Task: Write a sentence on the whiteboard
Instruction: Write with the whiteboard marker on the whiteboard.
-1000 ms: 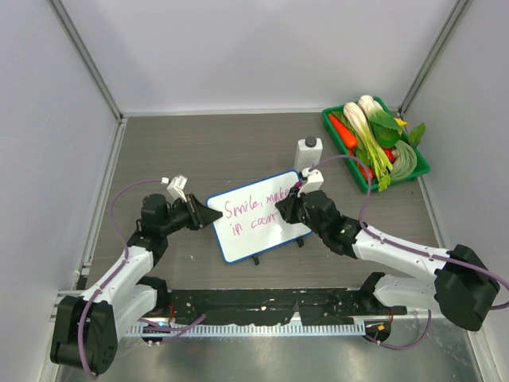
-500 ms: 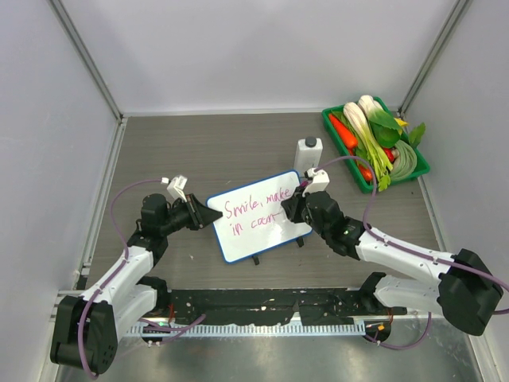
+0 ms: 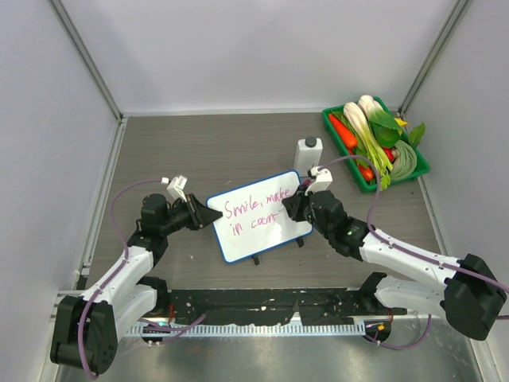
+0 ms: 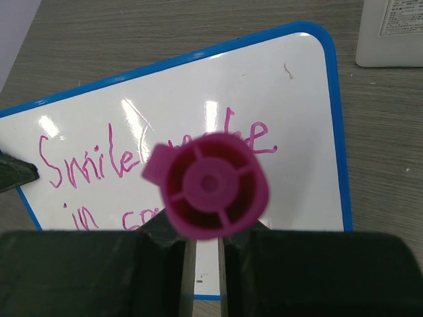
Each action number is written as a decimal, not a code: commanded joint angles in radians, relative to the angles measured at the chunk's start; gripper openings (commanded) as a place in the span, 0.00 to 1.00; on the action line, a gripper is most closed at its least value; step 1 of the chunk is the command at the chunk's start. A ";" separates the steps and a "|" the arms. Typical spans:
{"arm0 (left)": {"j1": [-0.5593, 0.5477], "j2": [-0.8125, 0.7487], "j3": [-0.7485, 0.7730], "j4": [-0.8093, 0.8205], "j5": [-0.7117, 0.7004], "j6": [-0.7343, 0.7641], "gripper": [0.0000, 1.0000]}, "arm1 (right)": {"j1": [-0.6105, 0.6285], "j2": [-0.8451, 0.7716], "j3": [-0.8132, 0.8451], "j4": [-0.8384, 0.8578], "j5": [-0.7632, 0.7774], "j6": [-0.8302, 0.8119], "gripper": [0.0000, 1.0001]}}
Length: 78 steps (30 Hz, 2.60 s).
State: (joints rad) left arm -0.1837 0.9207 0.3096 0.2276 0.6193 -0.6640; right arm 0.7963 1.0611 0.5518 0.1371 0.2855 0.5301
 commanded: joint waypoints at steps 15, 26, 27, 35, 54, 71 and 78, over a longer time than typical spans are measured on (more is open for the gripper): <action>0.016 0.014 -0.014 -0.039 -0.162 0.113 0.00 | -0.002 0.077 0.057 0.075 -0.016 0.001 0.02; 0.018 0.015 -0.015 -0.039 -0.162 0.113 0.00 | -0.002 0.068 0.028 0.047 -0.034 0.002 0.01; 0.016 0.015 -0.015 -0.039 -0.162 0.115 0.00 | -0.002 0.065 0.022 0.044 -0.035 0.002 0.01; 0.018 0.017 -0.014 -0.037 -0.159 0.113 0.00 | -0.002 0.046 -0.004 0.025 -0.046 0.010 0.01; 0.018 0.018 -0.014 -0.040 -0.159 0.116 0.00 | -0.002 0.017 -0.049 -0.008 -0.031 0.013 0.01; 0.016 0.020 -0.012 -0.039 -0.159 0.115 0.00 | -0.002 0.026 0.031 -0.016 0.024 -0.045 0.01; 0.016 0.014 -0.014 -0.040 -0.164 0.113 0.00 | -0.002 0.002 0.045 -0.025 0.014 -0.053 0.02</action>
State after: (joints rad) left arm -0.1837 0.9253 0.3096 0.2279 0.6197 -0.6640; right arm 0.7963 1.0870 0.5541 0.1081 0.2783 0.4980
